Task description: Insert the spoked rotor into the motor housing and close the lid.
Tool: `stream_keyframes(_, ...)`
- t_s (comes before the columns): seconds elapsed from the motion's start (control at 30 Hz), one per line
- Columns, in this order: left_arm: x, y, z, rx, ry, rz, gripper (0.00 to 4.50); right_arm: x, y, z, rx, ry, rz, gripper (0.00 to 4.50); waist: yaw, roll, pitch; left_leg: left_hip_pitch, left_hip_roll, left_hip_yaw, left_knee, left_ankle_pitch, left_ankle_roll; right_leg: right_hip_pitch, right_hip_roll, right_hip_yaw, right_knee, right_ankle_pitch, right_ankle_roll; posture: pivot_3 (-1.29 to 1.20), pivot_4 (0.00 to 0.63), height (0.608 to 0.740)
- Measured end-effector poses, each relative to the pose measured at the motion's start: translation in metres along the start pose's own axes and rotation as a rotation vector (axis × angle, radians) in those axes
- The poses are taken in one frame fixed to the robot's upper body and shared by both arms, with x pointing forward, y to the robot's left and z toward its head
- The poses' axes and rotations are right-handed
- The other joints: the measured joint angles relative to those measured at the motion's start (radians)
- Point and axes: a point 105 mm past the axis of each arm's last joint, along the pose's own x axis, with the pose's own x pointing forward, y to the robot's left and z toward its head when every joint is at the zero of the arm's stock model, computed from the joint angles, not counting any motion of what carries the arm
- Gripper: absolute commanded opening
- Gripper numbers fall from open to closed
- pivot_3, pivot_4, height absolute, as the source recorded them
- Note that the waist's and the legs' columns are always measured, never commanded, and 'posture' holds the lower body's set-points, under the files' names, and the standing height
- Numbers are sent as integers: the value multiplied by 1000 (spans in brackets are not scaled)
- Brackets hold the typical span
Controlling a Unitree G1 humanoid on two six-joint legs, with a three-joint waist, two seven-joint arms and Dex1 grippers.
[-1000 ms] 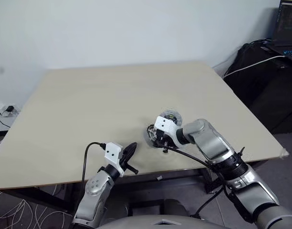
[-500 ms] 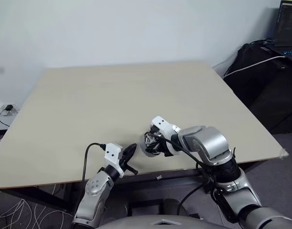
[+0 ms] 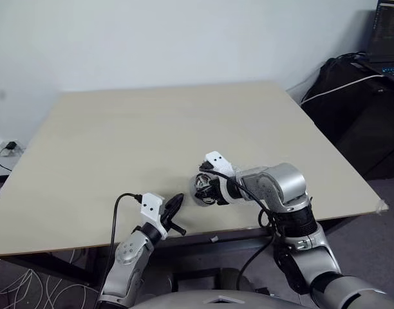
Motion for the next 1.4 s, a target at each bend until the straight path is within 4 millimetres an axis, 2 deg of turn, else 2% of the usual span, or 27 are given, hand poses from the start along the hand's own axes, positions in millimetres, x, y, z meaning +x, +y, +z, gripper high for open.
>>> stream_keyframes(0.17,0,0,-2,-6,13,-5,0,4,6,-2,23,18,45,103,0,0,0,0,0,0,0,2,4,0,0,0,0,0,0,0,0,740)
stream_keyframes(0.4,0,-1,-3,-9,15,-6,0,13,1,-3,82,45,16,103,0,0,0,0,0,0,0,2,4,0,0,0,0,0,0,0,0,740)
stream_keyframes(0.87,0,-2,-5,-17,30,-14,0,30,-6,13,187,29,-72,103,-2,1,0,0,0,0,0,2,4,0,1,0,0,2,-1,0,0,740)
stream_keyframes(1.3,0,-2,-5,-18,32,-13,0,34,9,43,212,-86,-1,4217,-16,2,0,0,0,0,-1,2,4,0,1,0,0,3,-1,0,0,740)
stream_keyframes(1.4,0,-1,-5,-18,33,-13,0,34,19,55,217,-129,43,4217,-17,2,0,0,0,0,-1,2,4,0,1,0,0,3,-1,0,0,740)
